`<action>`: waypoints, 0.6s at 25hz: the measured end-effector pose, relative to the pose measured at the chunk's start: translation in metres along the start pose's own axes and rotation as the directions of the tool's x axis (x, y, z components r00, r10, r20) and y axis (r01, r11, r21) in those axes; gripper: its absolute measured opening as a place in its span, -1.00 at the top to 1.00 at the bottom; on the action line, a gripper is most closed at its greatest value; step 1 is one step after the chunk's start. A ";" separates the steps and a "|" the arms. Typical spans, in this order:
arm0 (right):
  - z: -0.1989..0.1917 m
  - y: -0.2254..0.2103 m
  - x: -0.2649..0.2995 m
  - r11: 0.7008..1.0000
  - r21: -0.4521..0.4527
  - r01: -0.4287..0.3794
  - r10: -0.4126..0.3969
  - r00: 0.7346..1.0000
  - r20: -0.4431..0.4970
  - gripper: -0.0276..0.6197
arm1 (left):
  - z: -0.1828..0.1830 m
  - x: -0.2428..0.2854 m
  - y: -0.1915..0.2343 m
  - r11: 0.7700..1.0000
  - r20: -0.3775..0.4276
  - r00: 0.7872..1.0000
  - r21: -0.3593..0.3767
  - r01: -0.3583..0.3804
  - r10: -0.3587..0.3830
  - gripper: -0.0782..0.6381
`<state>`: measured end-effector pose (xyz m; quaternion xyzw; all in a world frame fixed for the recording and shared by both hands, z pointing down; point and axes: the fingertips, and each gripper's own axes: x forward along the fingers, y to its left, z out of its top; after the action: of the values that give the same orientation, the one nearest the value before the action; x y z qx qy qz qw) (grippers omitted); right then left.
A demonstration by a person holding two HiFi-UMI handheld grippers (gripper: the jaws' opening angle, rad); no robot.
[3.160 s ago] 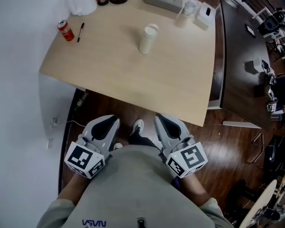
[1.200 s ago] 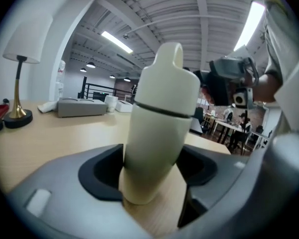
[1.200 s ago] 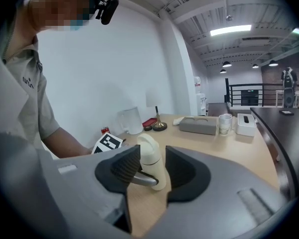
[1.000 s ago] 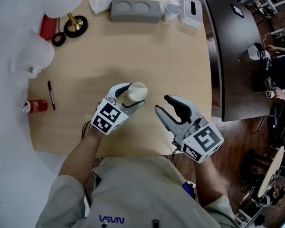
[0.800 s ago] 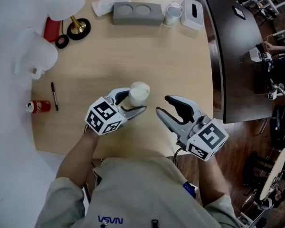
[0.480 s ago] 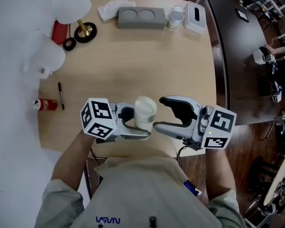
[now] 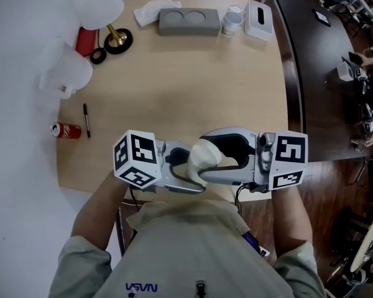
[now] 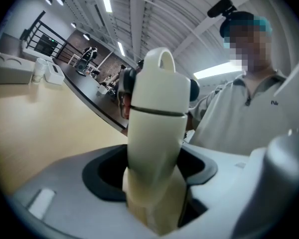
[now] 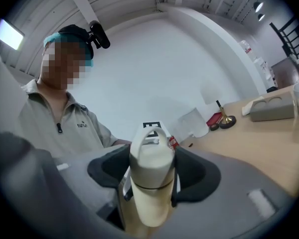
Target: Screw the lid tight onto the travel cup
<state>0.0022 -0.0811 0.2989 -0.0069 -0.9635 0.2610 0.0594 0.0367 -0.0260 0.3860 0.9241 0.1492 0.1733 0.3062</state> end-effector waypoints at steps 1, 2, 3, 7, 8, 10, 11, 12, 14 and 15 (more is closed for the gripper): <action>0.000 -0.002 -0.001 1.000 -0.003 0.017 -0.017 1.000 0.002 0.05 | 0.000 0.000 0.002 1.000 0.003 1.000 0.000 -0.018 0.018 -0.11; 0.000 -0.004 -0.003 0.999 -0.006 0.042 -0.042 0.999 0.005 0.05 | 0.001 -0.001 0.006 0.999 0.012 0.999 -0.001 -0.042 0.042 -0.11; 0.000 -0.007 -0.004 0.997 -0.009 0.074 -0.074 0.997 0.010 0.05 | 0.002 -0.002 0.009 0.997 0.024 0.997 -0.003 -0.073 0.073 -0.11; 0.004 -0.027 -0.013 0.967 0.027 0.254 -0.255 0.966 0.050 0.05 | 0.010 -0.010 0.031 0.964 0.090 0.960 -0.021 -0.264 0.265 -0.10; 0.005 -0.034 -0.016 0.950 0.049 0.308 -0.310 0.948 0.066 0.05 | 0.013 -0.012 0.038 0.943 0.105 0.938 -0.027 -0.330 0.331 -0.10; 0.006 -0.047 -0.021 0.904 0.104 0.415 -0.424 0.901 0.093 0.05 | 0.017 -0.018 0.053 0.869 0.117 0.862 -0.023 -0.493 0.492 -0.10; 0.006 -0.053 -0.023 0.875 0.138 0.464 -0.479 0.872 0.101 0.05 | 0.018 -0.022 0.059 0.808 0.111 0.803 -0.003 -0.589 0.585 -0.10; 0.005 -0.059 -0.025 0.842 0.178 0.509 -0.530 0.841 0.107 0.05 | 0.019 -0.026 0.066 0.730 0.103 0.728 0.028 -0.683 0.678 -0.10; 0.005 -0.068 -0.029 0.776 0.252 0.577 -0.617 0.778 0.117 0.06 | 0.019 -0.035 0.076 0.558 0.103 0.564 0.082 -0.826 0.819 -0.10; 0.005 -0.070 -0.030 0.749 0.275 0.603 -0.649 0.751 0.121 0.06 | 0.017 -0.037 0.079 0.497 0.108 0.504 0.087 -0.863 0.857 -0.10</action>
<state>0.0322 -0.1450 0.3267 0.3521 -0.8752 0.3291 0.0426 0.0235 -0.1094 0.4134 0.8975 -0.3271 0.2691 0.1225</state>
